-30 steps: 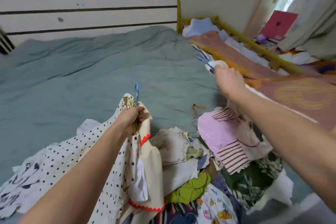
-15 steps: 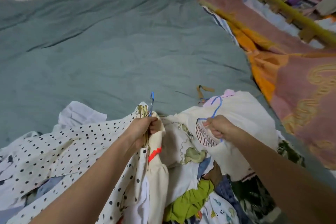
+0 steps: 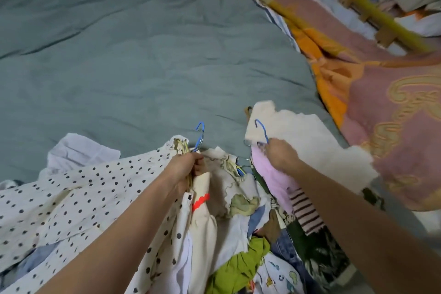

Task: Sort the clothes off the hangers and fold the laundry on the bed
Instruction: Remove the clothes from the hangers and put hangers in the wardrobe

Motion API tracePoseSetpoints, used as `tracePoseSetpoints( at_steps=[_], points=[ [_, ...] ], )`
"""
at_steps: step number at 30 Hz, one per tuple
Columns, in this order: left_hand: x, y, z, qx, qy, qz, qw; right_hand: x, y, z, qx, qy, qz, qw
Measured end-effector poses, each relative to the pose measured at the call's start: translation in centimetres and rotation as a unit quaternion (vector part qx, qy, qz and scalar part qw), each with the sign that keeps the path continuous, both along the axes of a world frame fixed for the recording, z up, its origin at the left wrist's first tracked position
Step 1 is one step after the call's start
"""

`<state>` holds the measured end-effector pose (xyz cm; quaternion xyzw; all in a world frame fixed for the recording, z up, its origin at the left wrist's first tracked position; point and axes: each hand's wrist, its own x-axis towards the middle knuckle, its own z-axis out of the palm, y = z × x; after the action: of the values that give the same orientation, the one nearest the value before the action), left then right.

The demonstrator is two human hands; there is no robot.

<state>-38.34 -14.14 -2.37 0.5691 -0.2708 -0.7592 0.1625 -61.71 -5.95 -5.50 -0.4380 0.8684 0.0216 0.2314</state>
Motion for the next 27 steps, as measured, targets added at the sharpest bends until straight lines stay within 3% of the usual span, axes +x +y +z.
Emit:
tracePoseSetpoints(
  at_steps=[2,4,6,9,15,19,24,27],
  points=[
    [-0.1,-0.1,-0.4,0.003,0.009,0.002,1.0,0.4,-0.1,-2.3,0.0,-0.16,-0.115,0.98],
    [-0.2,-0.1,-0.6,0.008,0.02,0.0,1.0,0.8,-0.5,-3.7,-0.038,-0.341,-0.256,0.904],
    [-0.1,-0.1,-0.9,0.013,0.024,-0.004,1.0,1.7,-1.3,-4.5,-0.047,-0.425,-0.296,0.854],
    [0.1,0.1,-0.9,0.021,0.033,-0.008,0.999,3.0,-2.4,-5.1,-0.013,-0.35,-0.28,0.894],
    [1.0,-0.6,-0.1,0.034,0.054,0.012,0.998,3.9,-4.1,-4.7,0.026,-0.298,-0.231,0.926],
    [2.1,-1.0,0.2,0.062,0.074,0.033,0.995,3.5,-4.0,-4.4,0.077,-0.326,-0.285,0.898],
    [2.3,-1.0,0.1,0.06,0.062,0.03,0.996,2.3,-3.8,-4.1,0.018,-0.413,-0.337,0.846],
    [2.1,-1.0,0.1,0.053,0.046,0.026,0.997,1.9,-4.0,-3.3,0.002,-0.494,-0.367,0.788]
  ],
)
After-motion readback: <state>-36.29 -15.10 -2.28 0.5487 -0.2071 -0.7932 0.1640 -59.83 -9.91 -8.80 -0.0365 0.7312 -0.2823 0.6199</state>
